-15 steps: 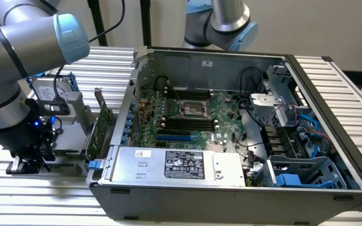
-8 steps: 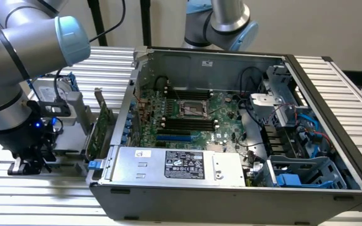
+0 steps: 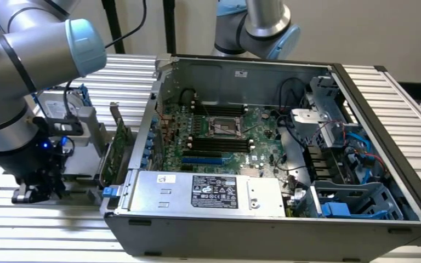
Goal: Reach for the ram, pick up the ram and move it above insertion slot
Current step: 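Pick up the ram and move it above insertion slot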
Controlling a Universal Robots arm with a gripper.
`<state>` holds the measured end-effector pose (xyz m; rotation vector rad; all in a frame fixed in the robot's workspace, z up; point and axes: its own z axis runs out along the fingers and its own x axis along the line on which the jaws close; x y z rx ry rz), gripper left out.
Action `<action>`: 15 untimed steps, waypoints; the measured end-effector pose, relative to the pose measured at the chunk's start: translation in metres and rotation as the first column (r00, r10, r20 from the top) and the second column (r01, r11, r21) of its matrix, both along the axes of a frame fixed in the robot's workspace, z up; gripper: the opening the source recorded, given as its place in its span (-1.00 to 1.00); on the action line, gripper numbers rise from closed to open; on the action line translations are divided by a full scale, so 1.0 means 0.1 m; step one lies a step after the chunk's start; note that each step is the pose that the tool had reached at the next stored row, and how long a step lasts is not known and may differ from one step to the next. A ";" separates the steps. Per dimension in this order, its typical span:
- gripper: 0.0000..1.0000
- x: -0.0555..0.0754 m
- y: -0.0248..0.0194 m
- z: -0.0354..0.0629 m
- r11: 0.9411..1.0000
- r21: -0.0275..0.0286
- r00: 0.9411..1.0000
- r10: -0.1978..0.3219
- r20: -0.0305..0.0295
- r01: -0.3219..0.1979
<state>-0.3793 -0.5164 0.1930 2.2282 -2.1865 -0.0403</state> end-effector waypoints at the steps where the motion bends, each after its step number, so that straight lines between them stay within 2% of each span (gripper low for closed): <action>1: -0.45 0.00 0.000 0.000 1.000 0.000 1.000 0.000 0.000 0.000; 3: -0.50 0.00 0.000 0.000 1.000 0.000 1.000 -0.001 0.000 0.001; 4: -0.64 0.00 0.000 0.000 1.000 0.000 1.000 -0.001 0.000 0.001; 6: -0.64 0.00 0.000 0.000 1.000 0.000 1.000 -0.001 0.000 0.001; 8: -0.73 0.00 0.000 0.000 1.000 0.000 1.000 -0.001 0.000 0.001; 15: -0.73 0.00 0.000 0.000 1.000 0.000 1.000 -0.002 0.000 0.002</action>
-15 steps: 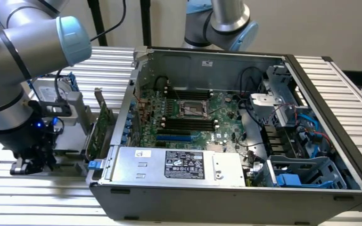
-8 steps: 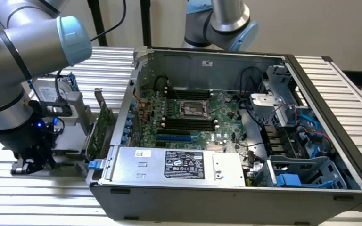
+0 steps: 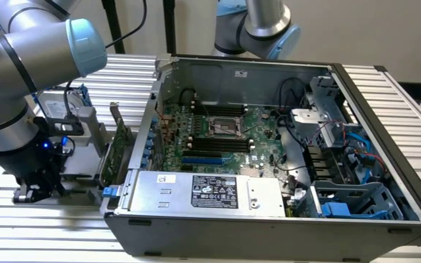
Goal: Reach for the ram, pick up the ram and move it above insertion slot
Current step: 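Pick up the ram and move it above insertion slot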
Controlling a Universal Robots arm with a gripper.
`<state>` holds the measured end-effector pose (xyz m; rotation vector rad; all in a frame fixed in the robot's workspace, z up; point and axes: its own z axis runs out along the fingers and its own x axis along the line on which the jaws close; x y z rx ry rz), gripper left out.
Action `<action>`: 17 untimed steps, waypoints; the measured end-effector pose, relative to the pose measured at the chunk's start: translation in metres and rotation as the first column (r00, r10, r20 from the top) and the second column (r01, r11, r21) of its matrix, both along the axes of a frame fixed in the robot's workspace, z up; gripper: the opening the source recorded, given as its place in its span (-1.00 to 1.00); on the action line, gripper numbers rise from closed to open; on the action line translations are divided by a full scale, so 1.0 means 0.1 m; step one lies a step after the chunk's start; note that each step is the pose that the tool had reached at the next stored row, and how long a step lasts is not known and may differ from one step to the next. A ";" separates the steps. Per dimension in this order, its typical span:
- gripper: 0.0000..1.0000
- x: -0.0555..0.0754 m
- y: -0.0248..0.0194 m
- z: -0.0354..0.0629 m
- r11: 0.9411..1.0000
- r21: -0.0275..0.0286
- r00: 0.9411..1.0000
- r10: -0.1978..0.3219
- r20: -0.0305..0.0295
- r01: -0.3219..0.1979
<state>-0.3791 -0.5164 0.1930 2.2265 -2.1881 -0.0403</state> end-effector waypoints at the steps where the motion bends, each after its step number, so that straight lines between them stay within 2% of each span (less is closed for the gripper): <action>1: -0.73 0.00 0.000 0.000 1.000 0.000 1.000 0.000 0.000 0.000; 5: -0.73 0.00 0.000 0.004 1.000 0.000 1.000 0.000 0.000 0.000; 9: -0.73 0.00 0.000 0.056 1.000 0.000 1.000 0.000 0.000 0.000; 12: -0.73 0.00 0.000 0.151 1.000 0.000 1.000 0.000 0.000 0.000; 17: -0.73 0.00 0.000 0.378 1.000 0.000 1.000 0.001 0.000 -0.001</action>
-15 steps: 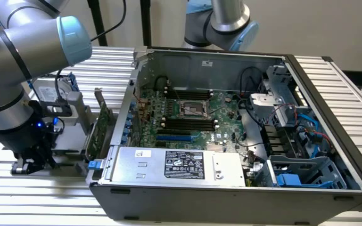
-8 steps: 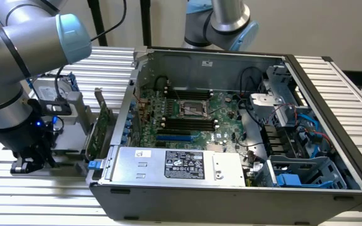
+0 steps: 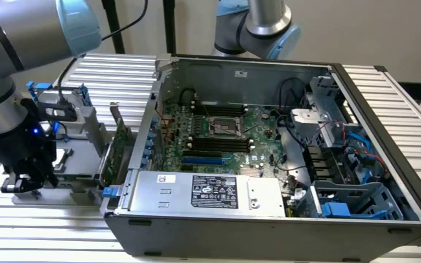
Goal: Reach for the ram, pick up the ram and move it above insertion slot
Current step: 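Pick up the ram and move it above insertion slot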
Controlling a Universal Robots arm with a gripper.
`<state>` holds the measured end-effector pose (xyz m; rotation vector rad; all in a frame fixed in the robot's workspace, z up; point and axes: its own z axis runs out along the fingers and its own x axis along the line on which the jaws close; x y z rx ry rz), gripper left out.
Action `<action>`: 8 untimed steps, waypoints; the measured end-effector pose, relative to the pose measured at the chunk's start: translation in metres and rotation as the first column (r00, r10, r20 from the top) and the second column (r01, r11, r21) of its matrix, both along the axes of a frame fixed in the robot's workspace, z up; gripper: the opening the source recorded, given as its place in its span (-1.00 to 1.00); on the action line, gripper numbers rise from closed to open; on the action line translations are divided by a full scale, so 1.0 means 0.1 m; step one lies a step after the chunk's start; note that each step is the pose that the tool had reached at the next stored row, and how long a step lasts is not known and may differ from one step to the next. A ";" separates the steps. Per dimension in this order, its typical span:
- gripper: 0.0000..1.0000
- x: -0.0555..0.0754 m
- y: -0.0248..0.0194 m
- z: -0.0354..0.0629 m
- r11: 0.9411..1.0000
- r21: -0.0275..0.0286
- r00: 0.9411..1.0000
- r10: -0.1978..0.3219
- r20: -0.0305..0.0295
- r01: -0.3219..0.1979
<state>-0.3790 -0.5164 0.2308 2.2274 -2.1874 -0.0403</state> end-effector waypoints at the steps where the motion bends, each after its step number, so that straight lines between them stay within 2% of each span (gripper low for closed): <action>1: -0.73 0.00 0.000 0.045 1.000 0.000 1.000 0.001 0.000 -0.001; 8: -0.73 0.03 0.000 0.363 1.000 0.000 1.000 0.018 0.000 -0.018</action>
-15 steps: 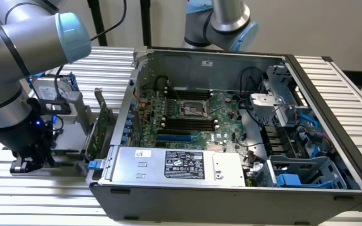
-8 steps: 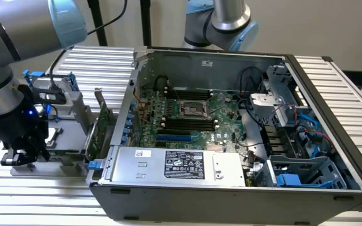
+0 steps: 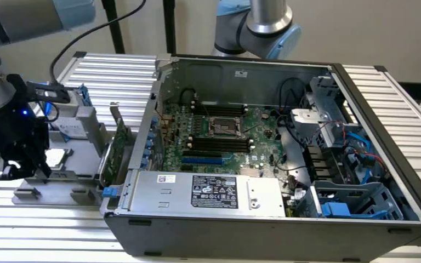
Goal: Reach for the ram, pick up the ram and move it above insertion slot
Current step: 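Pick up the ram and move it above insertion slot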
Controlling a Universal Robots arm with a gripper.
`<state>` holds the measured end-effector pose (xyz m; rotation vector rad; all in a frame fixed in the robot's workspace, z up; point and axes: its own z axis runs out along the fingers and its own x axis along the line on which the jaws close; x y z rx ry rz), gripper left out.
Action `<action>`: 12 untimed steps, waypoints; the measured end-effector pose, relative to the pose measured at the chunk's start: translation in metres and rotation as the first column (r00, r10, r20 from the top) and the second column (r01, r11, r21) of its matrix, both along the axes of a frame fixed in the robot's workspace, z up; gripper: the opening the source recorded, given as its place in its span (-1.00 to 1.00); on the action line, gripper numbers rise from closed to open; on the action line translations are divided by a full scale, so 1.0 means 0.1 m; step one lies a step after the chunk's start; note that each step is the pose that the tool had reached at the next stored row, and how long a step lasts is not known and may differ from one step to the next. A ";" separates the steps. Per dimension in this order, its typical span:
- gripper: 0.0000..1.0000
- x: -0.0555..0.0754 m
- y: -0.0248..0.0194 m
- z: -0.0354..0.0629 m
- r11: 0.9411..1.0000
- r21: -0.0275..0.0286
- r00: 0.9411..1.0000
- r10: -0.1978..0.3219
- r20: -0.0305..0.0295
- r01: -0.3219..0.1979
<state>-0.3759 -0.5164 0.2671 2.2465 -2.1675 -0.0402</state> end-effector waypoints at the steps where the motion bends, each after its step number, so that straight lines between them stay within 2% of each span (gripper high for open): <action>1: -0.73 0.01 0.000 0.045 1.000 0.001 1.000 0.004 0.000 -0.004; 12: -0.73 0.14 -0.003 0.546 0.999 0.017 0.999 0.042 0.001 -0.042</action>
